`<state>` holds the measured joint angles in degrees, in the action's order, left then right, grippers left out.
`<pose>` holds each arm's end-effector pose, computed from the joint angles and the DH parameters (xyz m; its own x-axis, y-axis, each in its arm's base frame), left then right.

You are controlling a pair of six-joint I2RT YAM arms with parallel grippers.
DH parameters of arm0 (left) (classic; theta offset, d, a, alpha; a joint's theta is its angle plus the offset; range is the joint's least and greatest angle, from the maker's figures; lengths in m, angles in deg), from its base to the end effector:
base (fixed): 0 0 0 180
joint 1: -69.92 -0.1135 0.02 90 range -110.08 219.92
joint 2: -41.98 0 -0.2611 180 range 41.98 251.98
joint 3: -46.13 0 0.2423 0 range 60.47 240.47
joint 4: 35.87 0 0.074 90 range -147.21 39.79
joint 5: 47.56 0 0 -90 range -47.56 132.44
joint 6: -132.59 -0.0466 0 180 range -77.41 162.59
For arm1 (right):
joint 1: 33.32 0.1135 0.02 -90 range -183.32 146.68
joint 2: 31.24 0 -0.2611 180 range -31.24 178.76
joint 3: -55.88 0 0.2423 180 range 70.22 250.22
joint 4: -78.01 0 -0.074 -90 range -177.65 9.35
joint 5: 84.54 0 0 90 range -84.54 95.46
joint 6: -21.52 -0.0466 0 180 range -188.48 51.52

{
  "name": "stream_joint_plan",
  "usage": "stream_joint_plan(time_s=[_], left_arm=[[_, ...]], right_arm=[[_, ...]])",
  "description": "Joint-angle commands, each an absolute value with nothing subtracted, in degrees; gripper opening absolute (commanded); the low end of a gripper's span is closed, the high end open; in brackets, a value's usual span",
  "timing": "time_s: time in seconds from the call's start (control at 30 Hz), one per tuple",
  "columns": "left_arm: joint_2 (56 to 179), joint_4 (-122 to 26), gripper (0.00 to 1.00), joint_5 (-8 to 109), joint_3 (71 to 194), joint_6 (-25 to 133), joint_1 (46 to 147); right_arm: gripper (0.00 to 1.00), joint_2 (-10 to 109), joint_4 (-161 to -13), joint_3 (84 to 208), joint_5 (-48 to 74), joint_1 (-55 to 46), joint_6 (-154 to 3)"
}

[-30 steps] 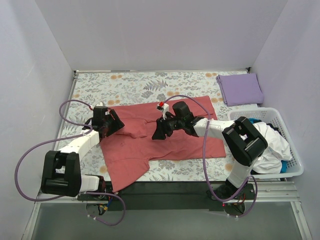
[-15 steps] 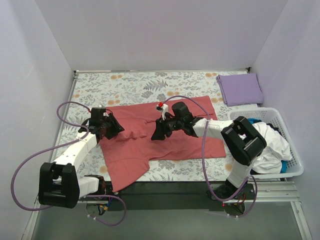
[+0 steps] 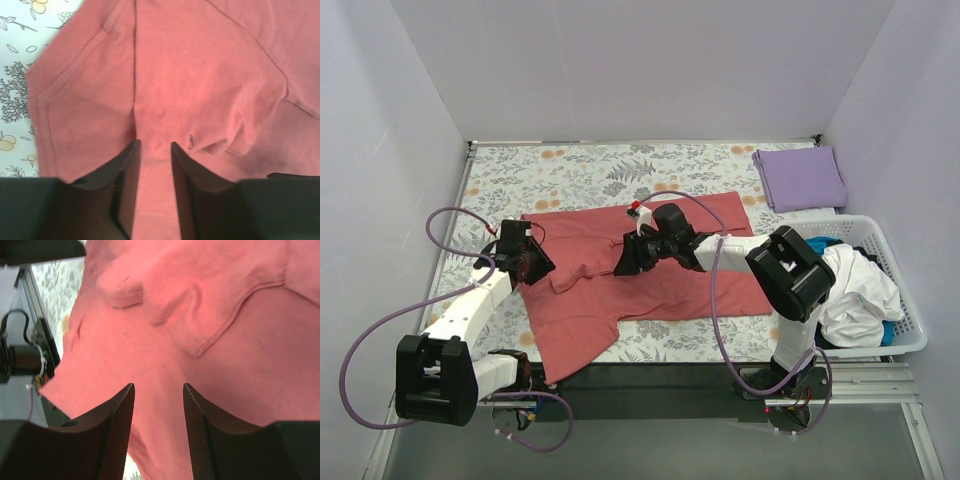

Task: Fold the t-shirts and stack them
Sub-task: Fold the tshirt

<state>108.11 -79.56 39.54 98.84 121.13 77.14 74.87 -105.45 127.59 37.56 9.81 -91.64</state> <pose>0.2141 -0.0247 0.1948 -0.2618 -0.9535 -0.1495 -0.7969 0.3010 -0.5238 0.2675 0.2845 0.1691 -0.7036 -0.2026 -0.6811 -0.6907 0.4202 0.5885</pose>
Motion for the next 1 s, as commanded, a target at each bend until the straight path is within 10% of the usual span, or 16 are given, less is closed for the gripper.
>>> stream_joint_plan(time_s=[0.0, 0.2, 0.97], left_arm=[[107.19, -79.48, 0.32, 36.20, 97.48, 122.39, 77.04], [107.19, -77.99, 0.59, 35.49, 95.81, 123.10, 77.04], [110.00, -72.36, 0.57, 45.43, 92.03, 123.19, 77.04]], right_arm=[[0.50, 77.56, -108.30, 131.13, 33.33, 10.79, -99.58], [0.50, 81.43, -108.56, 133.06, 29.63, 11.24, -104.60], [0.38, 87.15, -110.24, 136.75, 29.54, 11.24, -106.72]])
